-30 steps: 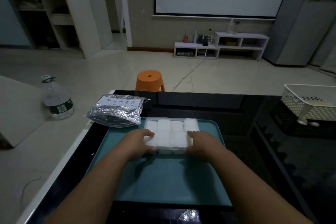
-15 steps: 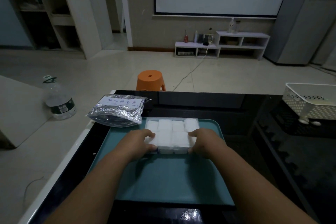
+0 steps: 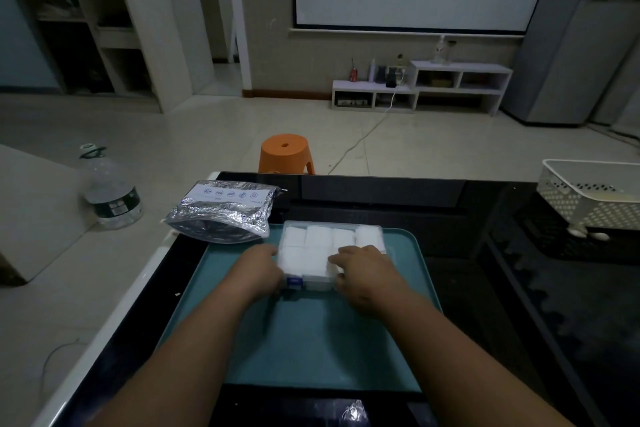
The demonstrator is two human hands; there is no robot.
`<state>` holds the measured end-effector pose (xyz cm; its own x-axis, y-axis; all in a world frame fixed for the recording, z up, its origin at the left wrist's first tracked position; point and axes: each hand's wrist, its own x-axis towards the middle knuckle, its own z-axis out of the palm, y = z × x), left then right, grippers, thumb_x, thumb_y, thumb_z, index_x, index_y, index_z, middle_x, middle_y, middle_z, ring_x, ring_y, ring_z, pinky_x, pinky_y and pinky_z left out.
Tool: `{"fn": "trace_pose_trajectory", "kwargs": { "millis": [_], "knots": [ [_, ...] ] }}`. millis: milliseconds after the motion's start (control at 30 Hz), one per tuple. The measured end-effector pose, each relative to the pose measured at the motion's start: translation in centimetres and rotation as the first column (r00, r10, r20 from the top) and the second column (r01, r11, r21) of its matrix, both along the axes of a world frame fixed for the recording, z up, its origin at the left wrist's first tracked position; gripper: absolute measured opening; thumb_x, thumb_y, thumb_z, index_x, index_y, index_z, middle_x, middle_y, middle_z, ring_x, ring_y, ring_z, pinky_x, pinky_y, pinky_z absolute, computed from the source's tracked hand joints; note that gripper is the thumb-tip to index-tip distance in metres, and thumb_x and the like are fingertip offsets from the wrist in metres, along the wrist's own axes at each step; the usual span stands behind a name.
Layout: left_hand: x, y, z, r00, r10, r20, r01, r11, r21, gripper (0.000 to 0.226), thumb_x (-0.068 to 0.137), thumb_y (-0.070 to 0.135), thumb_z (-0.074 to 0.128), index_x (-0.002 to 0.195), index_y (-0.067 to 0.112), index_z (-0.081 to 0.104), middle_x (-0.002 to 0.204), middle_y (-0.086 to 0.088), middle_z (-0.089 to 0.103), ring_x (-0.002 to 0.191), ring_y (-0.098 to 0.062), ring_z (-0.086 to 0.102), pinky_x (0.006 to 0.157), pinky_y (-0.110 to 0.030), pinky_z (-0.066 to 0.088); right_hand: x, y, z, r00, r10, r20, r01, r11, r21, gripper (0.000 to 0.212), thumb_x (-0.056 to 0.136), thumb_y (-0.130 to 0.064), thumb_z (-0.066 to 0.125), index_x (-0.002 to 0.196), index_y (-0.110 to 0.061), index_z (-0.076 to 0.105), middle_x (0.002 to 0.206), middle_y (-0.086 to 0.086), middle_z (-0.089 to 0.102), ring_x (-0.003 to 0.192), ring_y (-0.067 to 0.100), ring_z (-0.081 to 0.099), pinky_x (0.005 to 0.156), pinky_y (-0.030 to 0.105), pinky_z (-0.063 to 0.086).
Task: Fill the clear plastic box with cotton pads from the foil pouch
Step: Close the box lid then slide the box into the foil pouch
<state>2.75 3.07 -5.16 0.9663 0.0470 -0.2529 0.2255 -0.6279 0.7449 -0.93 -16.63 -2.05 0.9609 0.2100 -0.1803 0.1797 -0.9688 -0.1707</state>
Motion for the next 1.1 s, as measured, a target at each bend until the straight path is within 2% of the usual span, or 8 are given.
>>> {"fn": "trace_pose_trajectory", "kwargs": {
  "millis": [200,367,533,667,767,833,933,1100],
  "knots": [
    [-0.8,-2.6,-0.4,0.991,-0.122,0.046,0.128,0.978,-0.164,0.031,0.065,0.011,0.062,0.090,0.025,0.073,0.086,-0.003,0.076,0.067,-0.017,0.065,0.071,-0.036,0.055,0.4,-1.2,0.1,0.989,-0.143,0.030,0.145,0.988,-0.058,0.034,0.091,-0.023,0.045,0.122,-0.018,0.058,0.127,0.007,0.056,0.115,0.032,0.049,0.094,0.040,0.041],
    [-1.2,-4.3,-0.6,0.986,-0.158,0.056,0.167,0.950,-0.264,0.046,0.077,-0.005,0.059,0.097,0.036,0.065,0.110,0.004,0.071,0.064,-0.011,0.057,0.067,-0.027,0.048,0.6,-2.1,0.7,0.965,-0.263,0.013,0.263,0.963,-0.059,0.036,0.085,-0.018,0.048,0.119,-0.018,0.061,0.121,0.008,0.061,0.112,0.031,0.054,0.092,0.037,0.044],
    [0.0,-2.5,0.0,0.990,0.115,0.086,-0.096,0.976,-0.196,0.048,0.074,0.006,0.063,0.119,0.022,0.064,0.121,-0.010,0.061,0.071,-0.025,0.062,0.069,-0.034,0.055,0.8,-2.3,1.0,0.958,-0.284,0.019,0.285,0.957,-0.049,0.036,0.084,-0.014,0.047,0.118,-0.016,0.061,0.120,0.010,0.061,0.110,0.031,0.055,0.089,0.036,0.044],
    [1.3,0.2,0.8,0.927,0.324,0.188,-0.294,0.940,-0.173,0.046,0.075,-0.002,0.055,0.113,0.023,0.066,0.116,-0.015,0.056,0.073,-0.026,0.058,0.068,-0.032,0.052,1.0,-1.9,1.7,0.960,-0.257,0.114,0.249,0.965,0.080,0.042,0.089,-0.016,0.048,0.130,-0.022,0.058,0.132,0.007,0.057,0.119,0.030,0.052,0.100,0.038,0.042],
    [1.4,0.9,1.1,0.945,0.325,0.035,-0.286,0.872,-0.397,0.072,0.080,-0.014,0.045,0.138,0.029,0.049,0.105,-0.012,0.056,0.067,-0.022,0.050,0.061,-0.034,0.047,1.0,-1.2,1.8,0.967,-0.215,0.140,0.191,0.968,0.163,0.042,0.091,-0.017,0.049,0.132,-0.025,0.058,0.136,0.004,0.056,0.122,0.028,0.050,0.104,0.039,0.039],
    [1.3,1.0,1.1,0.950,0.313,-0.008,-0.285,0.852,-0.438,0.081,0.079,-0.014,0.046,0.147,0.029,0.037,0.113,-0.015,0.057,0.068,-0.021,0.050,0.061,-0.033,0.044,0.8,-1.0,1.5,0.972,-0.194,0.132,0.169,0.969,0.181,0.040,0.093,-0.019,0.049,0.132,-0.025,0.058,0.137,0.003,0.055,0.123,0.027,0.050,0.104,0.038,0.038],
    [1.0,0.1,2.0,0.954,0.291,0.073,-0.233,0.871,-0.433,0.084,0.070,-0.004,0.054,0.145,0.030,0.041,0.123,-0.014,0.059,0.083,-0.021,0.055,0.072,-0.031,0.046,0.8,-1.1,1.3,0.964,-0.213,0.159,0.166,0.949,0.267,0.038,0.094,-0.021,0.049,0.131,-0.024,0.058,0.137,0.002,0.056,0.124,0.024,0.049,0.105,0.035,0.038],
    [-0.3,-2.1,4.7,0.970,0.155,0.188,-0.049,0.879,-0.475,0.083,0.076,-0.014,0.049,0.142,0.035,0.043,0.122,0.002,0.061,0.101,-0.012,0.061,0.080,-0.036,0.054,1.0,-1.2,1.5,0.923,-0.286,0.259,0.127,0.859,0.496,0.054,0.090,-0.020,0.060,0.142,-0.022,0.045,0.144,0.002,0.048,0.130,0.020,0.045,0.110,0.034,0.035]
  ]
}}
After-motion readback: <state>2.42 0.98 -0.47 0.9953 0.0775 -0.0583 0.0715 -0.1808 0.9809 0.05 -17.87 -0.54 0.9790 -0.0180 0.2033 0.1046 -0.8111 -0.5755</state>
